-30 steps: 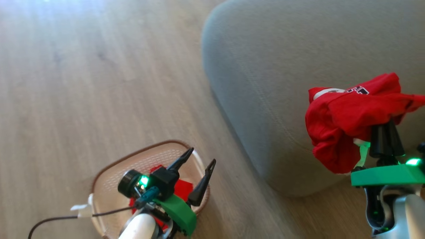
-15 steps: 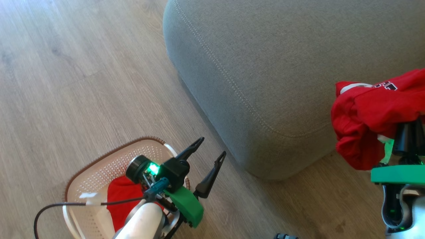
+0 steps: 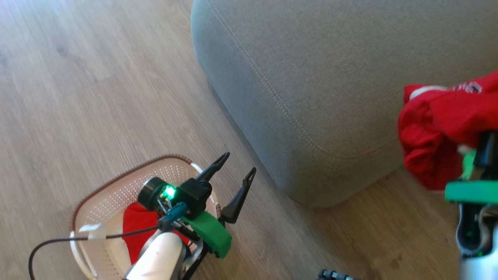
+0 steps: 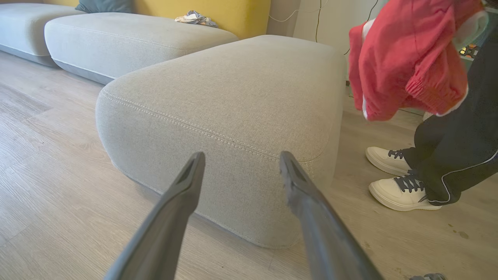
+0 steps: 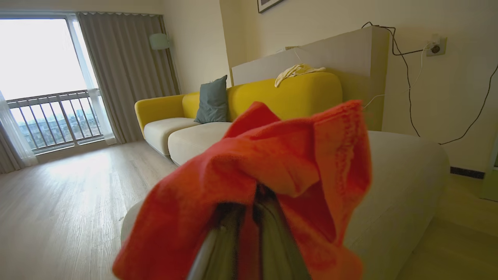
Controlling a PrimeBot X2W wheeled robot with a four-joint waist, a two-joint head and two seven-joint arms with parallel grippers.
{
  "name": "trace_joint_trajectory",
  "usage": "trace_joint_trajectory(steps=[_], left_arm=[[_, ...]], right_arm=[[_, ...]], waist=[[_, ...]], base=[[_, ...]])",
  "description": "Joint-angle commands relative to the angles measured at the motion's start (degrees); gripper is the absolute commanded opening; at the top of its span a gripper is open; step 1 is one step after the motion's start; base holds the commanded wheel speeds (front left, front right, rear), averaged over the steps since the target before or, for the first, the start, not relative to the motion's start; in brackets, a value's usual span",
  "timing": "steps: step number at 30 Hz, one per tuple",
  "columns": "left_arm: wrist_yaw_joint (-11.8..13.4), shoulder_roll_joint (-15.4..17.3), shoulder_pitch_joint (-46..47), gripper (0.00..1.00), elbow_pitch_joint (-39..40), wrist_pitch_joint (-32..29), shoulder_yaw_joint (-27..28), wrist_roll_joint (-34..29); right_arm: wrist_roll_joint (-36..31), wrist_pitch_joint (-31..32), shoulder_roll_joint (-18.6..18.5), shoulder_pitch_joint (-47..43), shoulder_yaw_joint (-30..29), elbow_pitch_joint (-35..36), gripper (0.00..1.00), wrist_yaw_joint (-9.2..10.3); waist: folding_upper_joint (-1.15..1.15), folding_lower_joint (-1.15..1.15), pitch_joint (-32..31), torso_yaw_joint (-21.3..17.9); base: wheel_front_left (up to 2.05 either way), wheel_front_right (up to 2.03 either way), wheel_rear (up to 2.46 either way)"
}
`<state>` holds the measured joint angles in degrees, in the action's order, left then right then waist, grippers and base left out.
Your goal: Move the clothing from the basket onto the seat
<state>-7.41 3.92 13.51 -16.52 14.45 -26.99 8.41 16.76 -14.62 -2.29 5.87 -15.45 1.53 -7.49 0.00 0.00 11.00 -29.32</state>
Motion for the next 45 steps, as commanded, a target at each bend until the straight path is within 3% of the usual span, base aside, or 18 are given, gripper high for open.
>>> trace_joint_trajectory(steps=[1,9,14,21,29,35,45], left_arm=[[-0.1,0.4,2.4,1.0,2.3,0.5,2.2,-0.6],[-0.1,4.6,5.9,1.0,4.5,0.5,0.2,-2.4],[-0.1,7.6,9.0,1.0,5.3,0.5,-1.9,-2.3],[-0.1,10.3,12.5,1.0,6.0,0.5,-4.7,-2.2],[-0.1,11.1,15.9,1.0,6.9,0.5,-6.7,-1.7],[-0.1,11.3,17.2,1.0,7.3,0.5,-7.1,-1.8],[-0.1,11.0,17.8,1.0,7.5,0.5,-7.0,-1.9]], right_arm=[[-0.7,-0.4,-0.6,4.5,0.9,2.8,0.0,0.0],[-4.8,-0.4,-0.6,18.6,-1.5,3.5,0.0,0.0],[-4.4,-0.4,-3.2,28.8,-3.0,-0.5,0.0,0.0],[-0.2,-0.4,-7.8,43.8,-8.2,-13.8,0.0,0.0],[-0.1,-0.4,-13.9,56.8,-14.1,-34.9,0.0,0.0],[-4.3,-0.4,-18.6,62.9,-16.4,-51.2,0.0,0.0],[-13.7,-0.4,-19.1,64.4,-24.1,-63.6,0.0,0.0]], waist=[[0.0,0.0,1.2,-0.1],[0.0,0.0,10.4,1.5],[0.0,0.0,16.1,3.4],[0.0,0.0,21.6,6.5],[0.0,0.0,26.2,10.8],[0.0,0.0,28.9,13.3],[0.0,0.0,30.5,14.9]], base=[[0.0,0.0,0.0],[0.0,0.0,0.0],[0.0,0.0,0.0],[0.0,0.0,0.0],[0.0,0.0,0.0],[0.0,0.0,0.0],[0.0,0.0,0.0]])
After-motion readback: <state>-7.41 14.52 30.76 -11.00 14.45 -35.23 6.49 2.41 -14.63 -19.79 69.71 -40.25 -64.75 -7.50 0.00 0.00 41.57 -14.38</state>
